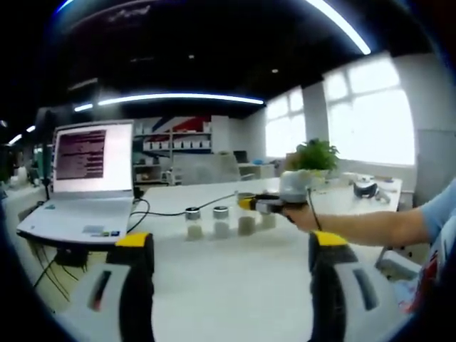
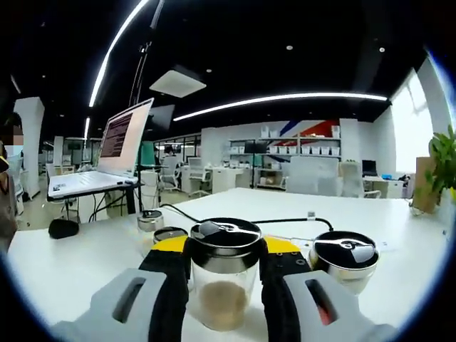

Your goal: Rotate the seasoning bottle until the label or dispensing opening points toward the visible target arrow and the bottle remains upright within the marked orientation range

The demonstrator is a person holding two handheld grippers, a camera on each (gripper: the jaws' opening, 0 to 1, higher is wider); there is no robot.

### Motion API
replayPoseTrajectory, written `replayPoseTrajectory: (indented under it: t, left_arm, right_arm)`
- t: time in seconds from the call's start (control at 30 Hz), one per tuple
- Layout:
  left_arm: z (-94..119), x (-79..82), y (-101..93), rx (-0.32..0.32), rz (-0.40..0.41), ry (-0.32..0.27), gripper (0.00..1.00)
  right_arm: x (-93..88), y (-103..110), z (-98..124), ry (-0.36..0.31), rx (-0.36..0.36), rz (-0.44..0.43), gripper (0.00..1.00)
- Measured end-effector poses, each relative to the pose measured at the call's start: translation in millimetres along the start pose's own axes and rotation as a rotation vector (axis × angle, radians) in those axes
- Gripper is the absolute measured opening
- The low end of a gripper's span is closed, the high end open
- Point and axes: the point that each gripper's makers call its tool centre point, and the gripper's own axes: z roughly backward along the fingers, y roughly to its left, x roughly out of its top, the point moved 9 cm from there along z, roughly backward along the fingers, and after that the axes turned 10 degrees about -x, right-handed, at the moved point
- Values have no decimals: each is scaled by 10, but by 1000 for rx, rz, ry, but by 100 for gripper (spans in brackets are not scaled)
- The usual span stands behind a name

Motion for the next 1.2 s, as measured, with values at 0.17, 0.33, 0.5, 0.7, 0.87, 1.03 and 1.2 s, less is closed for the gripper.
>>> replayPoseTrajectory:
  t: [0.17,0.33,0.5,0.7,0.87,1.03,1.2]
  left_arm:
    - [9,14,10,-2,-4,-9,95]
    - [12,-3,39,-2,6,-11,95]
    - [27,-9,57,9,10,-6,95]
    - [32,4,68,8,6,-6,95]
    - [30,4,72,8,3,-6,95]
    - [35,5,83,4,4,-6,95]
    - [43,12,117,21,10,-10,95]
  right_arm:
    - [0,23,20,10,-10,-6,37]
    - [24,11,-6,30,-37,-12,37]
    - [23,-29,-9,1,-6,-52,36]
    - [196,1,56,-35,22,-31,36]
    - [345,32,167,-51,57,-22,36]
    - [431,24,261,-56,67,-8,36]
    - [499,-20,372,-71,88,-13,36]
